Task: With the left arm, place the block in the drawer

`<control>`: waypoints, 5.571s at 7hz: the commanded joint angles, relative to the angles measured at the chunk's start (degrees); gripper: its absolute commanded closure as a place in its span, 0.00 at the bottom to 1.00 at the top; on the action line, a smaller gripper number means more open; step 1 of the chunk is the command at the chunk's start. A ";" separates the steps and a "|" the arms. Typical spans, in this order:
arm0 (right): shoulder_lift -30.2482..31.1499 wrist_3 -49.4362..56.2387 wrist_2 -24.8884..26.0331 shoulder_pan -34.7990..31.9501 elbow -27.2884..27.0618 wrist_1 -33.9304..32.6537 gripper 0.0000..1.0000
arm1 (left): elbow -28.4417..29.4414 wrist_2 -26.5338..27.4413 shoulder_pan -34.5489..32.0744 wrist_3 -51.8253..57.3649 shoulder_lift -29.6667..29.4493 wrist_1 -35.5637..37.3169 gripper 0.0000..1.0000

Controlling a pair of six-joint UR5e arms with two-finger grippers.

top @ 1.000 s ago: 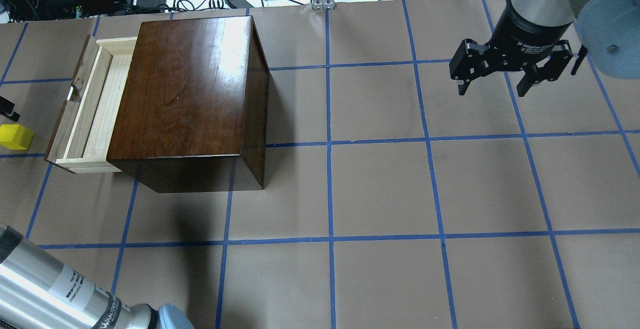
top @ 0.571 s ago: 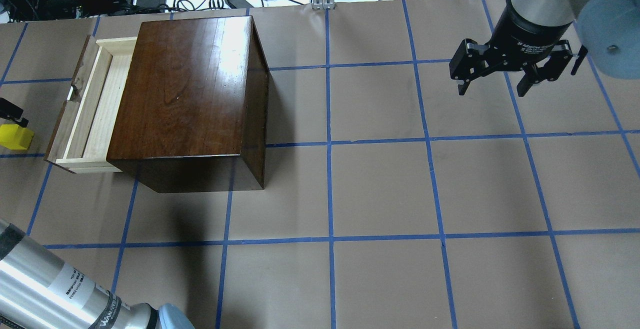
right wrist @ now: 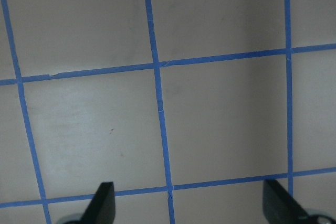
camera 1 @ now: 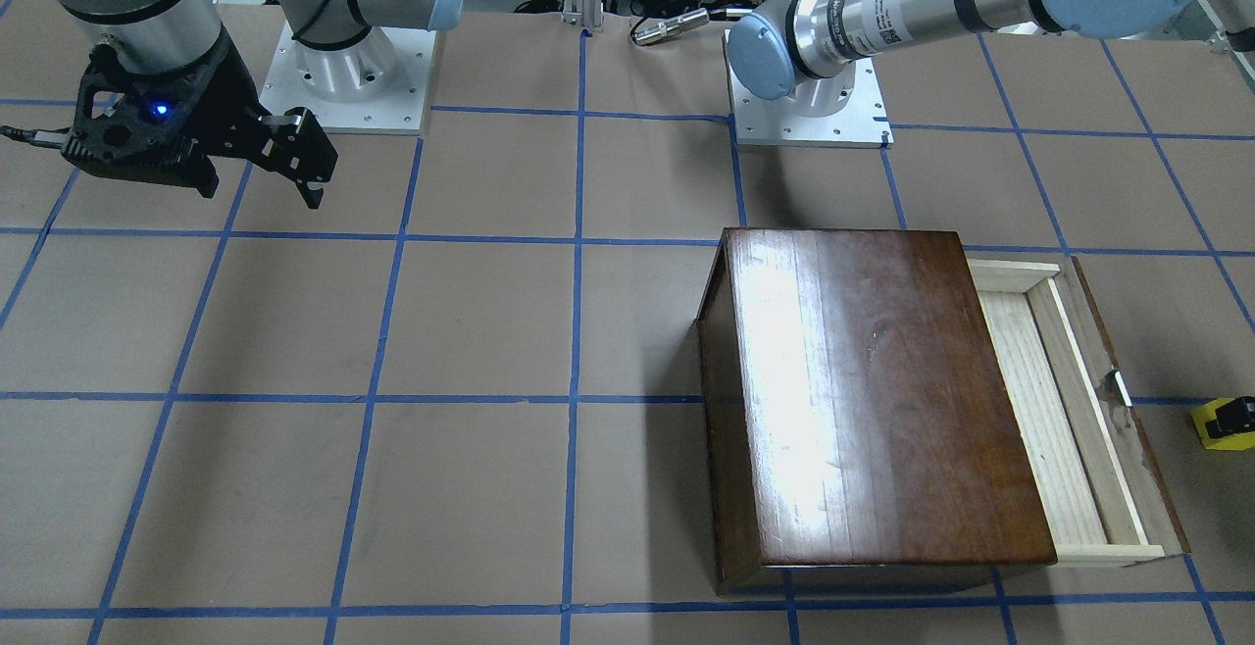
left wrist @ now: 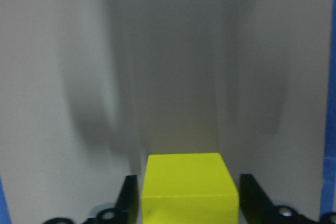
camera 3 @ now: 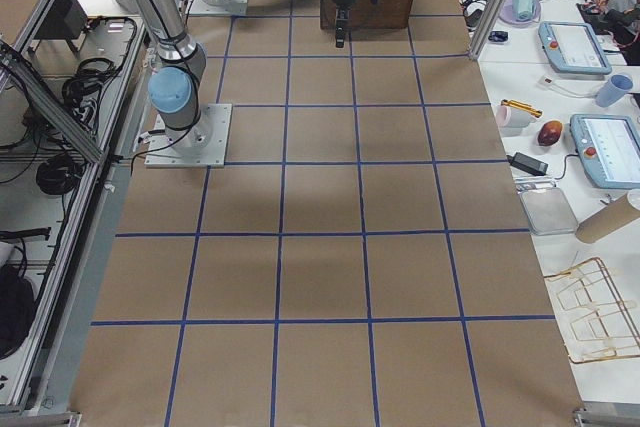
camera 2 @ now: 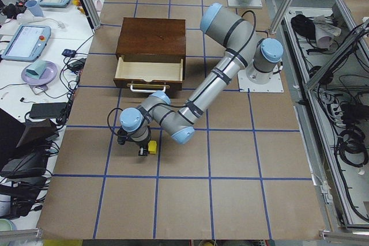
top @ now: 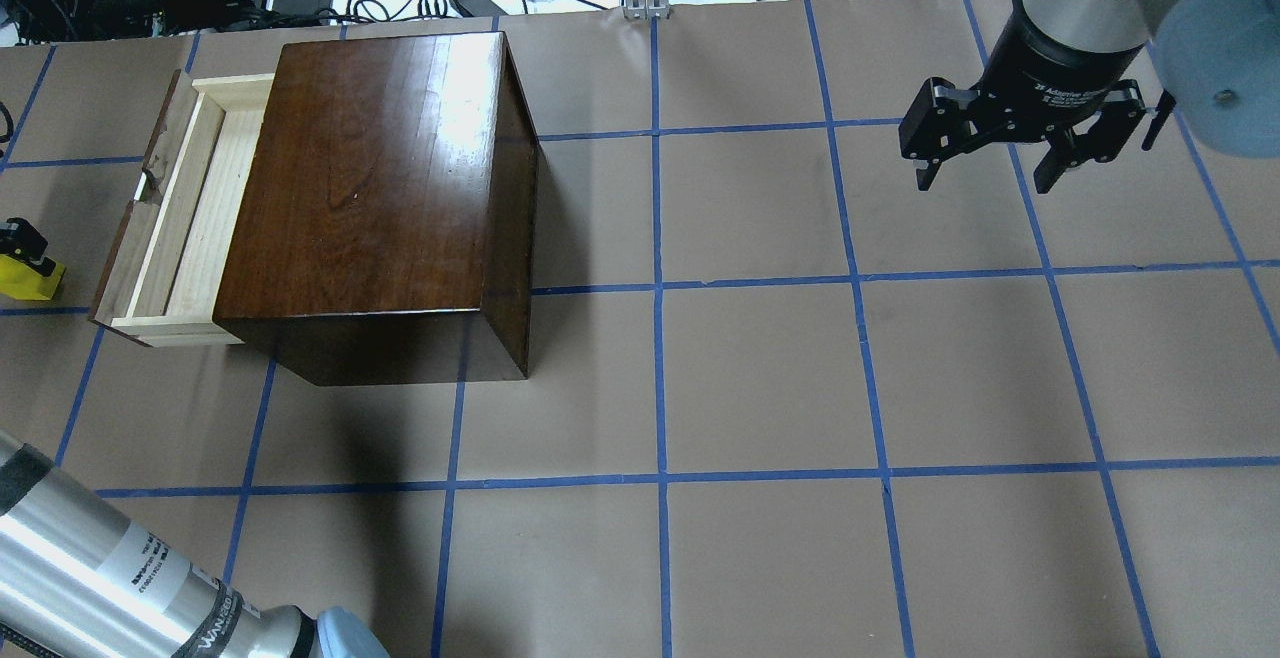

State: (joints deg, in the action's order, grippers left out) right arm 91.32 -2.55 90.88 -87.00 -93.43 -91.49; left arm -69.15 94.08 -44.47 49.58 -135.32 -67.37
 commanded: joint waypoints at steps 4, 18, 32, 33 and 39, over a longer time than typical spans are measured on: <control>0.00 0.00 0.00 -0.02 -0.09 0.00 0.00 | 6.11 -2.48 -1.66 -0.17 8.39 -13.97 1.00; 0.00 0.00 0.00 -0.02 0.00 0.00 0.00 | -4.49 -10.23 -21.01 -29.45 15.97 -20.88 0.99; 0.00 0.00 0.00 -0.02 0.00 0.00 0.00 | -3.86 -3.81 -42.08 -42.19 29.06 -30.80 0.00; 0.00 0.00 0.00 -0.02 0.00 0.00 0.00 | -7.10 -3.12 -43.75 -43.06 30.71 -30.55 0.00; 0.00 0.00 0.00 -0.02 0.00 0.00 0.00 | -18.11 -3.29 -44.12 -45.36 38.46 -26.95 0.00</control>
State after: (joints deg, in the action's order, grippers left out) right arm 91.32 -2.55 90.88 -87.01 -93.43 -91.49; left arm -85.80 90.76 -88.59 4.32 -97.91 -95.60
